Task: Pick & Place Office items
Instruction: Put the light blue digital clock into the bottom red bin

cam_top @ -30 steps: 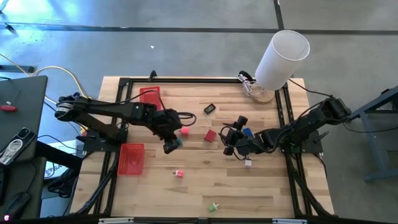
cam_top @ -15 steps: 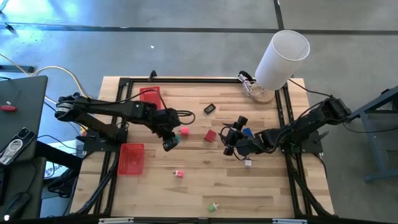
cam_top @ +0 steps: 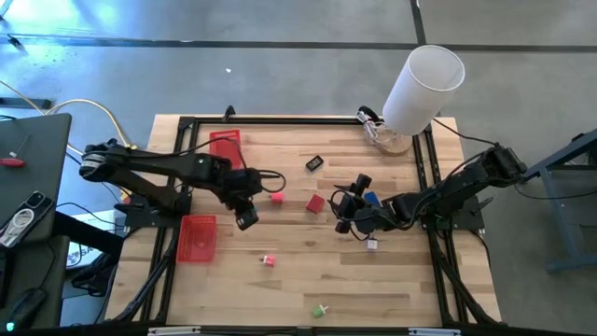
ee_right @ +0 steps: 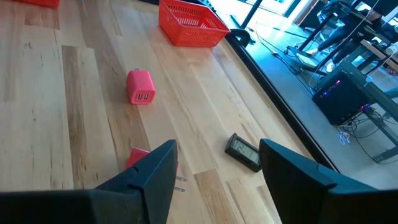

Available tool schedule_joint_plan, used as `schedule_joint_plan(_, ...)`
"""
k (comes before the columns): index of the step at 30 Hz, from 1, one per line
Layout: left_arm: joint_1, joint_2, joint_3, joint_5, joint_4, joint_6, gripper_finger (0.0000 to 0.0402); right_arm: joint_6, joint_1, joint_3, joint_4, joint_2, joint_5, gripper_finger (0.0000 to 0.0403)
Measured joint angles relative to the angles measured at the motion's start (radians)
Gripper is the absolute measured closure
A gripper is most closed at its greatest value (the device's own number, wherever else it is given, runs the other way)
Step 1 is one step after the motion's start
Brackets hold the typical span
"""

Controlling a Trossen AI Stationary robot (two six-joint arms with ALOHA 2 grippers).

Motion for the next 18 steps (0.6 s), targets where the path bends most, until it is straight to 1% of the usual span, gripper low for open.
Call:
schedule_joint_plan(4,-0.018,-0.043,0.000,-0.023,-0.012,-0.046,0.0340,0.000,0.000,0.000,0.000,0.000,0.000,0.0188)
schedule_joint_plan(8,-0.044,-0.083,0.000,-0.078,-0.077,-0.090,0.0340,0.000,-0.004,0.000,0.000,0.000,-0.001,0.0188)
schedule_joint_plan(12,-0.072,-0.116,0.000,-0.119,-0.141,-0.155,0.0340,0.001,-0.012,0.000,0.002,0.000,-0.025,0.0188)
schedule_joint_plan(15,-0.095,-0.136,0.000,-0.136,-0.174,-0.185,0.0340,0.005,-0.012,0.000,0.002,0.000,-0.025,0.0188)
schedule_joint_plan(18,-0.123,-0.156,0.000,-0.180,-0.204,-0.210,0.0340,0.006,-0.012,0.000,0.003,0.000,-0.025,0.0188)
